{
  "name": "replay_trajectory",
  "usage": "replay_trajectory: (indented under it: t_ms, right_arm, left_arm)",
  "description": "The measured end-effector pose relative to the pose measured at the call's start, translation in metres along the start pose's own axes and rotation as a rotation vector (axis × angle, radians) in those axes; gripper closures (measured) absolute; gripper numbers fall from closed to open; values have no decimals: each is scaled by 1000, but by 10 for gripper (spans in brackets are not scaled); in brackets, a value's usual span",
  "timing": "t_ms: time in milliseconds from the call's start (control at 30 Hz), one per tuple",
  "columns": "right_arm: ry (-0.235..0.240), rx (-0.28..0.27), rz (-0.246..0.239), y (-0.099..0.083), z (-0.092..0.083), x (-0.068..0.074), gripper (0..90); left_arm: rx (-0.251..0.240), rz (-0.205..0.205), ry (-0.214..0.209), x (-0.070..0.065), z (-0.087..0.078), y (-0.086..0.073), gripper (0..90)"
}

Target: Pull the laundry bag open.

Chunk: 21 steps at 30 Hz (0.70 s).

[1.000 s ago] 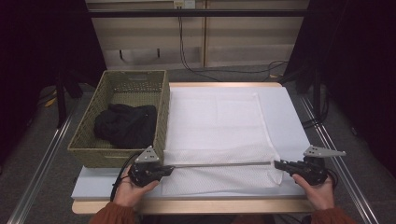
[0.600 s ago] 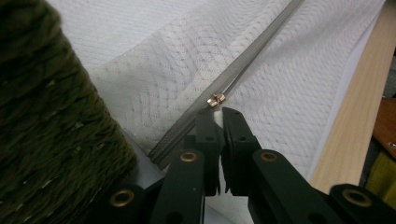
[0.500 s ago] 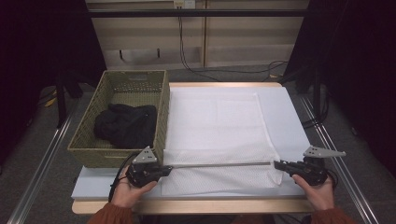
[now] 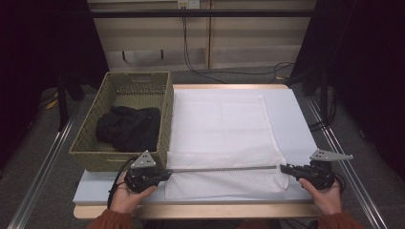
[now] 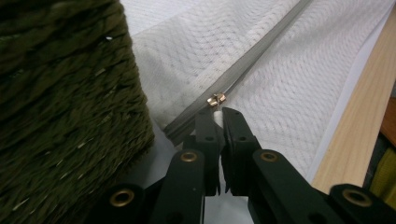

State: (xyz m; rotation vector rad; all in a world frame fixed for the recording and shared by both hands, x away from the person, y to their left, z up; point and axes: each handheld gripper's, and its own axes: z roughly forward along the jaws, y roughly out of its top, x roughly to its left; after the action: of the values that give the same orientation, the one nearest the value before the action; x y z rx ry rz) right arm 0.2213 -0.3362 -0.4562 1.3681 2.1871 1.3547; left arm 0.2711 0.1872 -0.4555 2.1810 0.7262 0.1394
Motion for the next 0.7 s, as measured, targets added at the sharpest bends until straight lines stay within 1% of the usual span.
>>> replay_trajectory:
  t_ms: [33,233,300,367,400,533,567,700]
  right_arm:
    - [6,-1,-1,0,0,0,864]
    - [6,9,-5,-1,1,1,864]
    - [4,14,-11,-1,1,0,864]
    - [3,18,-4,-1,2,-1,864]
    - [0,15,-6,-1,2,-1,866]
    - [-3,12,4,-2,1,-2,866]
    - [-3,15,2,-2,1,-2,866]
    - [-4,15,0,-2,1,-2,866]
  left_arm:
    - [-1,-1,-2,0,-1,0,862]
    - [4,-1,4,-1,-1,0,862]
    - [0,2,0,-1,-2,0,862]
    - [-3,5,-7,-1,-2,0,862]
    - [5,6,11,-1,-3,0,862]
    - [-6,-12,7,3,-6,-3,862]
    - [-3,-11,13,3,-6,-3,862]
    - [-4,-12,11,2,-7,-3,862]
